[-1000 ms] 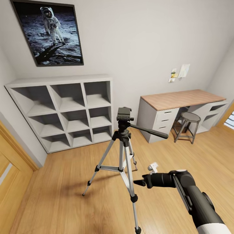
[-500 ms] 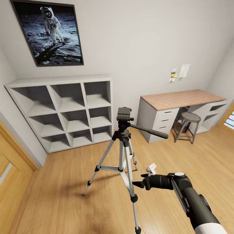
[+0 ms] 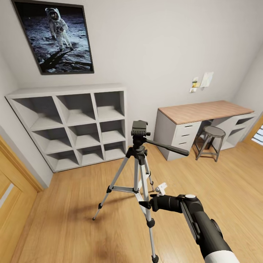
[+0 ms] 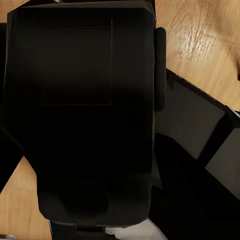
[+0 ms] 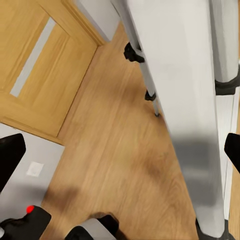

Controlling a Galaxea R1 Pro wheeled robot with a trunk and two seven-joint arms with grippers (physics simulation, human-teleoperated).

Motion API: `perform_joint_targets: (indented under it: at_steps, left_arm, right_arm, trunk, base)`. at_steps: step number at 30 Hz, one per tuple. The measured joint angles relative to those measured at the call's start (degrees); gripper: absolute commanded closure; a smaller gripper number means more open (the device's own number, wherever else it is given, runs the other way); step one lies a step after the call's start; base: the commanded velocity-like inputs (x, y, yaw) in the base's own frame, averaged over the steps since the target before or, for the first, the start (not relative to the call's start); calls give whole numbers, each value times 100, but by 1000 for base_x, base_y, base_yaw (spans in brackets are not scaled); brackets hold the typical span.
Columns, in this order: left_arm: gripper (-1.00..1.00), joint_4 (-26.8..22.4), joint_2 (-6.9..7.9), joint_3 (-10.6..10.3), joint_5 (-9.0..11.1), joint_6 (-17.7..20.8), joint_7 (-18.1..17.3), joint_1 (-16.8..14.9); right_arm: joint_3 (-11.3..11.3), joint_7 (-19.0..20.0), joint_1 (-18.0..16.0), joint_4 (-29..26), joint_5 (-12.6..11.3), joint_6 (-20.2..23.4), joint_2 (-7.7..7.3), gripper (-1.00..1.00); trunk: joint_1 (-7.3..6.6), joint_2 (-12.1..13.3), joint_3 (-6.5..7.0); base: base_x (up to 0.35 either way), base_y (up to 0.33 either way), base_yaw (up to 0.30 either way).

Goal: Attach the digital camera to the camera tripod in the bedroom.

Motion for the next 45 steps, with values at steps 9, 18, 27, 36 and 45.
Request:
perform_joint_targets:
  at_steps: [9, 18, 27, 36, 45]
  left_arm:
    - [100, 0, 2, 1, 0, 1, 0, 0]
    - [100, -78, 81, -46, 11, -11, 49, 10]
    - [100, -95, 114, -45, 34, -3, 51, 9]
    - [100, -96, 125, -44, 70, 16, 59, 9]
    - [100, -96, 115, -44, 28, 0, 61, 9]
  right_arm:
    - [-53, -231, 0, -29, -20, 11, 26, -100]
    - [-104, -286, -3, -287, 28, 95, 30, -100]
    - [-93, -258, 0, -576, 32, 211, 29, -100]
    - [-69, -266, 0, -863, 40, 214, 32, -100]
    - [-40, -300, 0, -823, 30, 203, 52, -100]
  trunk:
    - [0, 0, 0]
    - [0, 0, 0]
    - [0, 0, 0]
    - [-2, -1, 0]
    - [0, 0, 0]
  base:
    - [0, 0, 0]
    - [0, 0, 0]
    - [0, 0, 0]
    - [80, 0, 0]
    - [65, 0, 0]
